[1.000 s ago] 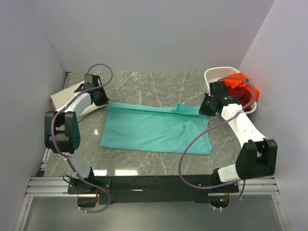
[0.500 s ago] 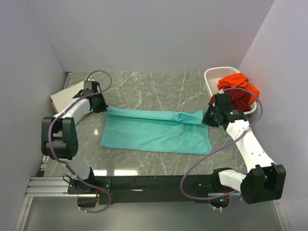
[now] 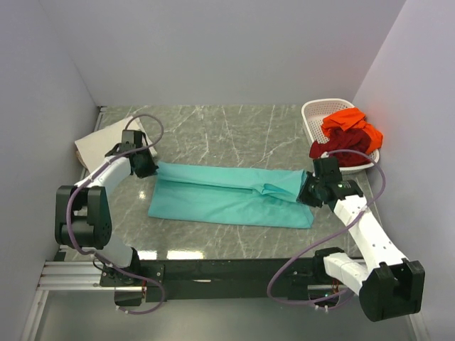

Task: Fold and stack the t-shirts
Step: Fold the tshirt

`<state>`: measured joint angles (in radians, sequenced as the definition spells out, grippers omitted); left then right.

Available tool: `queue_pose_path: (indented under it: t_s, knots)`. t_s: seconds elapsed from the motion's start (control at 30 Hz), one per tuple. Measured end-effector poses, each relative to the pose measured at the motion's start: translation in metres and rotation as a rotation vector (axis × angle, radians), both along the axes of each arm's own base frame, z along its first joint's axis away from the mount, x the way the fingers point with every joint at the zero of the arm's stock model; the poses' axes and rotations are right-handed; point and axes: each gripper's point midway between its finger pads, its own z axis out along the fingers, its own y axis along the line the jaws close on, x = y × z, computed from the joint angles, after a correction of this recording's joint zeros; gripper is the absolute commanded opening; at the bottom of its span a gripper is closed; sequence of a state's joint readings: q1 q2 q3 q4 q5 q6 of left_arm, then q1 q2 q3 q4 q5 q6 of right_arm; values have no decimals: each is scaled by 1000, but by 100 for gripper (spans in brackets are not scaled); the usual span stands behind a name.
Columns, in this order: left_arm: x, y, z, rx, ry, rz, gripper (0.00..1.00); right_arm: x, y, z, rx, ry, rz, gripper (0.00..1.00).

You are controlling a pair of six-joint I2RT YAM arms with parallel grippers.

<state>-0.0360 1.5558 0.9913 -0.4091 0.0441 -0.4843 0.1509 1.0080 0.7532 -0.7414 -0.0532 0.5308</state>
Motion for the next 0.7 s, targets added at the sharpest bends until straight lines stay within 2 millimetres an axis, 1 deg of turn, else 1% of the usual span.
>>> queue_pose_path:
  t_s: [0.2,0.27,0.3,0.33,0.37,0.43,0.47,0.53,0.6,0.7]
  knots:
    - [-23,2,-14,0,44,25,1,-13,5,-14,5,36,8,0]
    - [-27,3,-15,-1,49,33,5,-14,7,-15,2,40,8,0]
    - [-28,3,-15,-3,50,37,17,-14,8,-16,1,42,9,4]
    - [-29,3,-15,-1,48,36,27,-15,10,-16,1,43,8,13]
    - [-30,3,-14,-3,47,40,36,-15,12,-16,2,45,9,33]
    - [-32,3,-11,-3,46,47,54,-17,15,-17,-5,49,14,43]
    - [-33,4,-9,-3,44,51,55,-20,17,-17,-10,53,21,49]
    - [-34,4,-1,-6,25,57,57,-24,22,-18,-25,60,37,52]
    - [-34,4,8,-6,6,57,56,-30,27,-17,-42,64,63,52]
    - [-30,3,27,-11,-34,54,56,-30,41,-9,-34,36,108,52]
